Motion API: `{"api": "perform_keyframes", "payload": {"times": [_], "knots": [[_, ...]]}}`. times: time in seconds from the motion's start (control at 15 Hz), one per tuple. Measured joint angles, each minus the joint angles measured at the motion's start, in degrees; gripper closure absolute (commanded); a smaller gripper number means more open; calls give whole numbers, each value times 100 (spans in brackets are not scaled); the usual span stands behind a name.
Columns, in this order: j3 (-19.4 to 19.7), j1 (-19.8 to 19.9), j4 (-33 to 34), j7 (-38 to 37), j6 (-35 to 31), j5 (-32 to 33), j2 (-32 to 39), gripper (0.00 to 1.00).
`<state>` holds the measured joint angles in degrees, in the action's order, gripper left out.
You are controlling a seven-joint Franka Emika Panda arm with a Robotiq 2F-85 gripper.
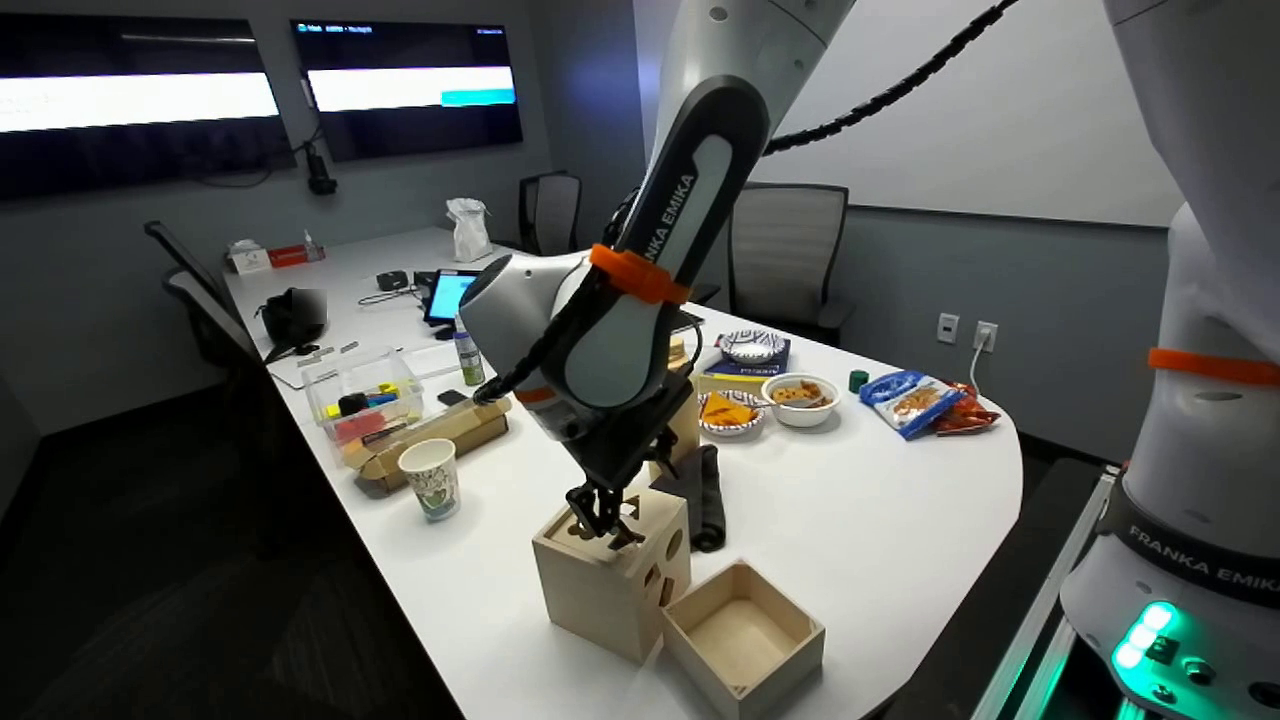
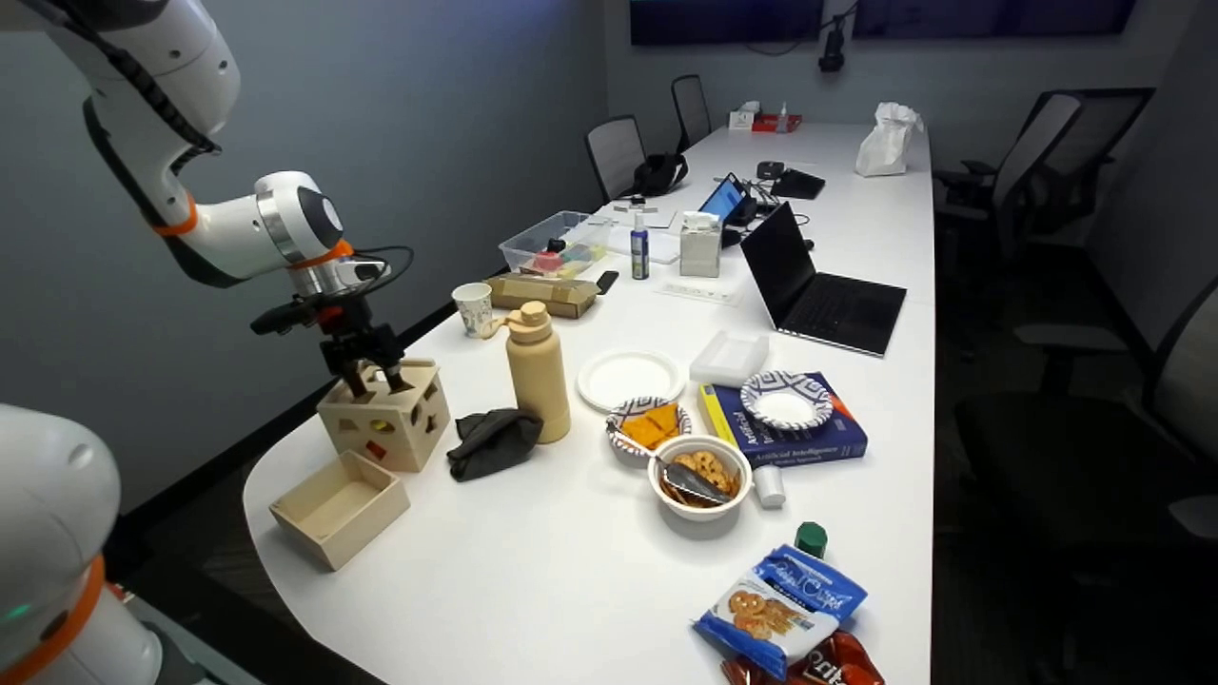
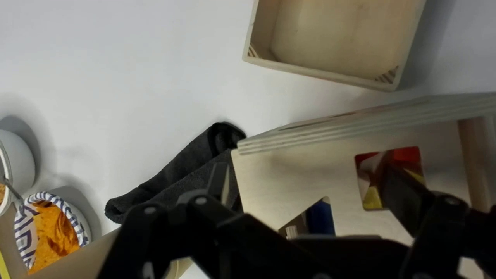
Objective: Slide the lid on the wooden toy box.
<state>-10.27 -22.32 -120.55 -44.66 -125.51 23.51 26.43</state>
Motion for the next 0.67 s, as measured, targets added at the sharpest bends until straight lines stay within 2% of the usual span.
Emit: {"api": "perform_keyframes", "payload": {"times": [0.67], "knots": [[156,-9,76,23,20,-48,224,0]]}}
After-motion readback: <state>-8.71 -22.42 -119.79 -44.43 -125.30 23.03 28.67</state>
